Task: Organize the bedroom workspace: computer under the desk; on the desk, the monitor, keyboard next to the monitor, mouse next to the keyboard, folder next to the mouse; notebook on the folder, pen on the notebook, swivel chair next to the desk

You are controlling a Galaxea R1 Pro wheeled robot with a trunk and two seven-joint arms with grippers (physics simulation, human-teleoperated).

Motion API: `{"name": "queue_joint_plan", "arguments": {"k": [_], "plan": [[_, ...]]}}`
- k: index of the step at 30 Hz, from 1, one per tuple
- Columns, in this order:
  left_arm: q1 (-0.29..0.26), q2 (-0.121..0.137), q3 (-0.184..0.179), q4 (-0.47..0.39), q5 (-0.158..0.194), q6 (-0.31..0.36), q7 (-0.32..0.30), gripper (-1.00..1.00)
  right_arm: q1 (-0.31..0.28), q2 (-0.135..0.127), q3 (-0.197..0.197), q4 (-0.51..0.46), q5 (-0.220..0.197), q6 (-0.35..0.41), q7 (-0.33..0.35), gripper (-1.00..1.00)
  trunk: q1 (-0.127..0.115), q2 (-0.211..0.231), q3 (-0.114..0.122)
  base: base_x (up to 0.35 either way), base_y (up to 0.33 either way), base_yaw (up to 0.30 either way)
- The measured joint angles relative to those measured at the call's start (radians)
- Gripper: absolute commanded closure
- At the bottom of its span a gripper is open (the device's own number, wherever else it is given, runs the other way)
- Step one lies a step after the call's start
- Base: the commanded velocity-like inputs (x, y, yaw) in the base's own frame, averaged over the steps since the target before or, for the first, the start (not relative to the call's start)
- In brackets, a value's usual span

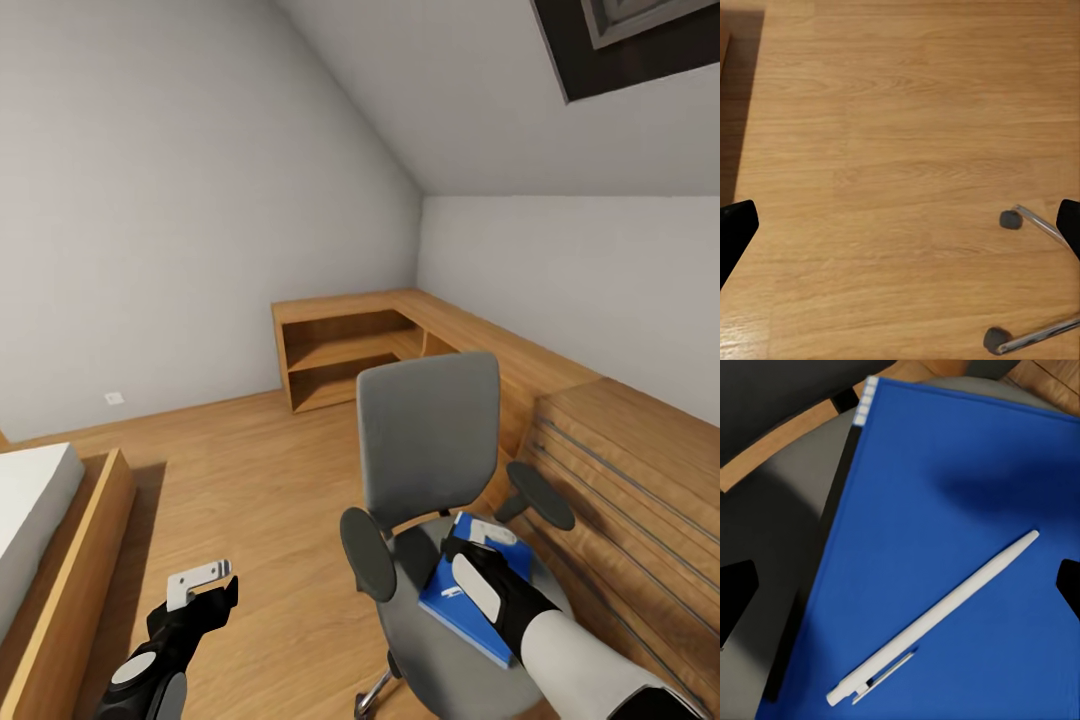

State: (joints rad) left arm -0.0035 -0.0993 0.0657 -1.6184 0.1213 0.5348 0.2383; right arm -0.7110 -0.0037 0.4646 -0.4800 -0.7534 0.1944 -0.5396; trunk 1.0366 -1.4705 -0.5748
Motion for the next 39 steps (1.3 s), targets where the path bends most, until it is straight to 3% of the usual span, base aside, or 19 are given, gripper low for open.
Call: {"name": "queue_joint_plan", "arguments": {"k": [28, 30, 36, 39], "plan": [[0.000, -0.001, 0.000, 0.000, 0.000, 0.000, 0.002, -1.00, 0.000, -0.012, -0.006, 0.001, -0.012, 0.019, 0.001, -1.00, 0.107, -0.196, -0.088, 0.000, 0.000, 0.000], [0.000, -0.001, 0.000, 0.000, 0.000, 0.000, 0.002, -1.00, 0.000, -0.012, -0.015, 0.001, -0.012, 0.027, 0.001, -1.00, 0.107, -0.196, -0.088, 0.000, 0.000, 0.000], [0.000, -0.001, 0.000, 0.000, 0.000, 0.000, 0.002, -1.00, 0.000, -0.012, -0.106, 0.001, -0.011, 0.062, 0.002, -1.00, 0.107, -0.196, -0.088, 0.000, 0.000, 0.000], [0.000, -0.001, 0.000, 0.000, 0.000, 0.000, 0.002, -1.00, 0.000, -0.012, -0.122, 0.001, -0.011, 0.078, 0.002, -1.00, 0.107, -0.196, -0.088, 0.000, 0.000, 0.000]]}}
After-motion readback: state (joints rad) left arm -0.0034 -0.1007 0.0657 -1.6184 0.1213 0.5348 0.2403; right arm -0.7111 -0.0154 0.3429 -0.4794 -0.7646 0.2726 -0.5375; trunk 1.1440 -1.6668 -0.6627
